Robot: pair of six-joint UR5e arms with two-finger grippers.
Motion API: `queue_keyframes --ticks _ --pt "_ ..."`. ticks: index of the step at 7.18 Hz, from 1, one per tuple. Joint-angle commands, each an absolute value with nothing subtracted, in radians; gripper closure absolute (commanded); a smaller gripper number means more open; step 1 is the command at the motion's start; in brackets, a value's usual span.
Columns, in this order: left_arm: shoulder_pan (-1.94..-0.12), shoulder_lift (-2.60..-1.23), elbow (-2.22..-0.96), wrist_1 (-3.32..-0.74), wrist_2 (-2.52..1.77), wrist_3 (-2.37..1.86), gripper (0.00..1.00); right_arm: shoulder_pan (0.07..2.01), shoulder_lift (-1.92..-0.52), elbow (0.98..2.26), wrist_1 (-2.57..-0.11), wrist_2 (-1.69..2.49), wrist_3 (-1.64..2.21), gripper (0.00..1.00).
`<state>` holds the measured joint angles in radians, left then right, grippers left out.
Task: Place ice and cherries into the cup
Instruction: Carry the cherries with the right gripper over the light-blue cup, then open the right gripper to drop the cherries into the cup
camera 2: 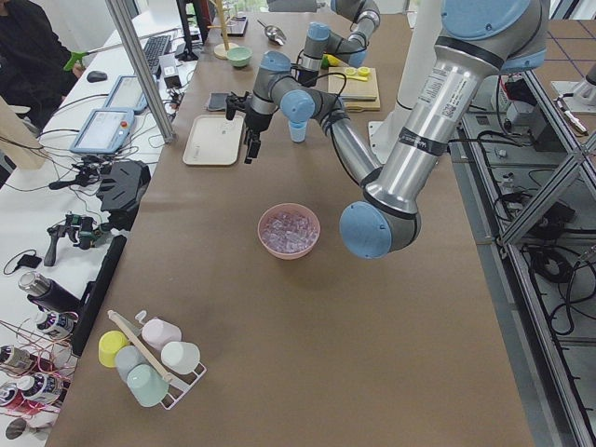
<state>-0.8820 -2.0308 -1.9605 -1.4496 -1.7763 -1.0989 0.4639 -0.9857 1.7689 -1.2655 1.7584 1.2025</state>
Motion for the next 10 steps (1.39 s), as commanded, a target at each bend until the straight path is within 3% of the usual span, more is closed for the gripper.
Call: queue_keyframes --ticks 1,2,5,7,10 --pt "-0.882 -2.031 -1.959 -1.45 -1.776 -1.098 0.02 0.453 -0.982 1.766 -1.259 1.759 1.203 0.88" --pt "-0.882 -2.031 -1.954 -1.451 -1.776 -1.098 0.02 0.454 -0.98 1.767 -1.259 1.761 1.203 0.01" --pt "-0.882 -2.031 -1.957 -1.45 -1.778 -1.1 0.02 0.459 -0.986 1.793 -1.269 1.776 1.224 0.0" --pt "-0.938 -2.001 -1.982 -1.434 -1.85 -0.949 0.02 0.541 -0.992 1.877 -1.435 1.88 1.204 0.0" --pt "-1.163 -1.78 -2.022 -1.437 -2.0 -0.609 0.02 0.774 -1.081 1.951 -1.648 2.051 0.936 0.0"
